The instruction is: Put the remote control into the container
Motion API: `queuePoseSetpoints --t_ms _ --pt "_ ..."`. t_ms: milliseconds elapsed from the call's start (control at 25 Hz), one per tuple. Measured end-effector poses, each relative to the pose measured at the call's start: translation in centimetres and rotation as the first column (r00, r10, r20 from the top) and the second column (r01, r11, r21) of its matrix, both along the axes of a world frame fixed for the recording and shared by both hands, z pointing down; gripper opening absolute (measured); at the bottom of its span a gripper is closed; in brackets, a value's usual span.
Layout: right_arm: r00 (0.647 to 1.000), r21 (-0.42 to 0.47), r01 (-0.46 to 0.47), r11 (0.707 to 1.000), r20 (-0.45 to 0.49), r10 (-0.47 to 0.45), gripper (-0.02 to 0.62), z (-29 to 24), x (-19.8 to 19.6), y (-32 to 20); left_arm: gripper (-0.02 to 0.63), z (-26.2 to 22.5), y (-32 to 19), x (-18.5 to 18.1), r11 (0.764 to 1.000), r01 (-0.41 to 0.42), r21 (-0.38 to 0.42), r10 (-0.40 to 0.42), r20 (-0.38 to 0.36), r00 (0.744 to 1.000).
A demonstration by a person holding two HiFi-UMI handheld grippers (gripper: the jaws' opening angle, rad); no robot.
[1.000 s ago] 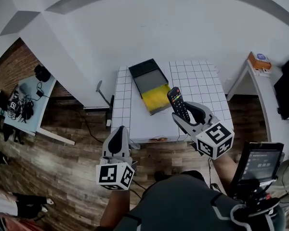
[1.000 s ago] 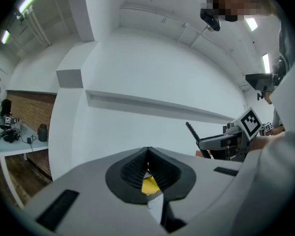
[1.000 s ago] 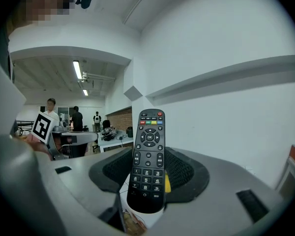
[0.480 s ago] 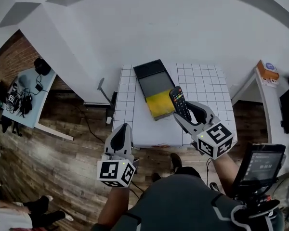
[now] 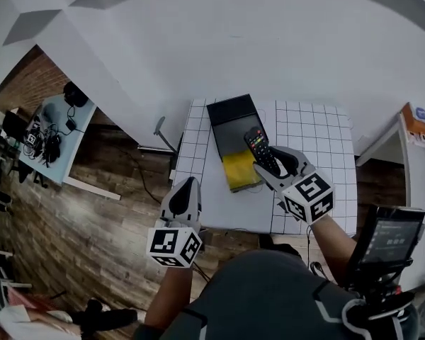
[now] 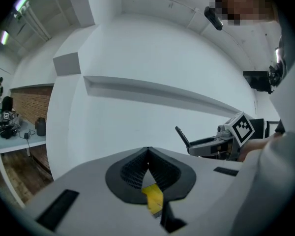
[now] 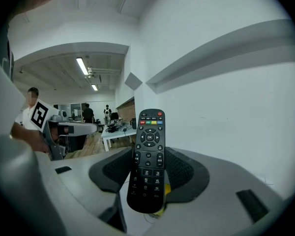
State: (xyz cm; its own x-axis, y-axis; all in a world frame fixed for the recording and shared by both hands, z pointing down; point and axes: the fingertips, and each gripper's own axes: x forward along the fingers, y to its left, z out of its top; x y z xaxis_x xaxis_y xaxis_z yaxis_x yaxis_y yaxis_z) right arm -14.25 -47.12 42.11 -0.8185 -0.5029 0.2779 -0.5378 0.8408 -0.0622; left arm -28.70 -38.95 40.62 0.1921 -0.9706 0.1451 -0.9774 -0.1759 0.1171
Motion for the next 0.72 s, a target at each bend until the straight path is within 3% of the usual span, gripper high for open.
queuePoseSetpoints --t_ms 320,520,720 --pt "0.985 -0.069 0.124 0.990 -0.114 -0.132 0.213 6.3 -0.8 -4.4 0.009 4.2 -4.2 0.2 0.994 0.059 -0.090 -0.059 0.009 0.998" --pt "0.967 -0.107 0.164 0.981 -0.178 -0.181 0.213 10.4 -1.8 -5.8 0.009 7.8 -6.0 -0.5 0.987 0.049 -0.151 -0.055 -0.034 0.998" --pt "0.947 -0.142 0.198 0.970 -0.228 -0.226 0.213 13.9 -3.2 -6.0 0.009 10.8 -7.1 -1.1 0.985 0.007 -0.172 -0.012 -0.029 0.999"
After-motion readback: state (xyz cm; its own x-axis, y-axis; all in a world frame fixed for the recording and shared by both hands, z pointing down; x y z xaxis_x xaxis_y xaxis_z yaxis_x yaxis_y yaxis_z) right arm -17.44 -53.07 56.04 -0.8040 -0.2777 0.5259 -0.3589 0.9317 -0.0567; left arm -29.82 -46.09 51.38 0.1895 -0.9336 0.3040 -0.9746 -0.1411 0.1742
